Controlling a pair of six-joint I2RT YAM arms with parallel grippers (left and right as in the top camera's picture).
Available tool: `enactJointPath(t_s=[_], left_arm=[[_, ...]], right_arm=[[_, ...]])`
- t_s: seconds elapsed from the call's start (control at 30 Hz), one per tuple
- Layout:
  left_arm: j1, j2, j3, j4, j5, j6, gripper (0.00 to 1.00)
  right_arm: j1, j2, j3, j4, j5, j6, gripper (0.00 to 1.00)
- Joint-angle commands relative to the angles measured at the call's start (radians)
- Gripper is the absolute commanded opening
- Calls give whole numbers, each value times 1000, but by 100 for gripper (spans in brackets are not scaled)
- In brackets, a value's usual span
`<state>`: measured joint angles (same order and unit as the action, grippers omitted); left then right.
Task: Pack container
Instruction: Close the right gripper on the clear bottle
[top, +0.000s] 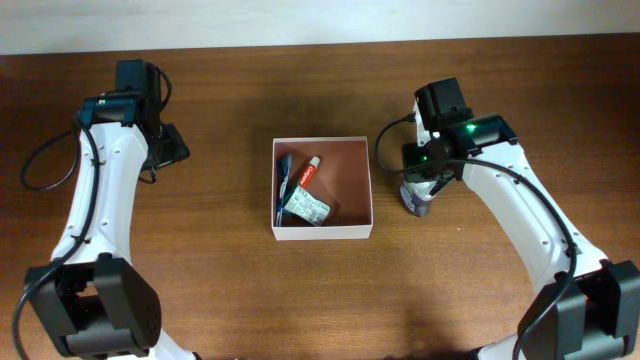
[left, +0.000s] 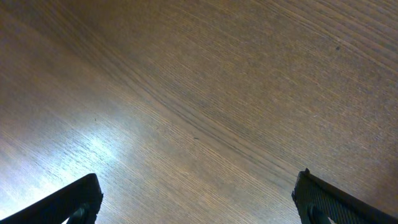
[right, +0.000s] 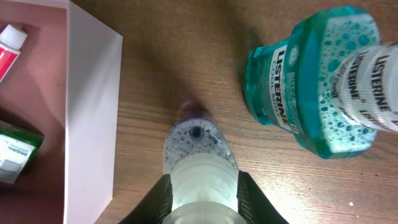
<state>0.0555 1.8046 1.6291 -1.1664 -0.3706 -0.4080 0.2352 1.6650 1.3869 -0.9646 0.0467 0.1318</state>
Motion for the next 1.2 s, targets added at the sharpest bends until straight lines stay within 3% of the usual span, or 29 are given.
enactJointPath(t_s=[0.0, 0.17, 0.3, 1.0, 1.17], left_arm=[[2, -4, 8, -2, 2, 5, 99], [2, -4, 8, -2, 2, 5, 99], [2, -4, 8, -2, 2, 5, 99], [2, -4, 8, -2, 2, 5, 99], [2, -4, 8, -2, 2, 5, 99]], right_arm=[[-6, -41, -3, 0, -14, 8, 26], [-6, -41, -13, -3, -17, 8, 27], [-6, -41, -29, -3, -17, 7, 35], [-6, -43, -16, -4, 115, -16, 36], [-6, -43, -16, -7, 116, -16, 49]])
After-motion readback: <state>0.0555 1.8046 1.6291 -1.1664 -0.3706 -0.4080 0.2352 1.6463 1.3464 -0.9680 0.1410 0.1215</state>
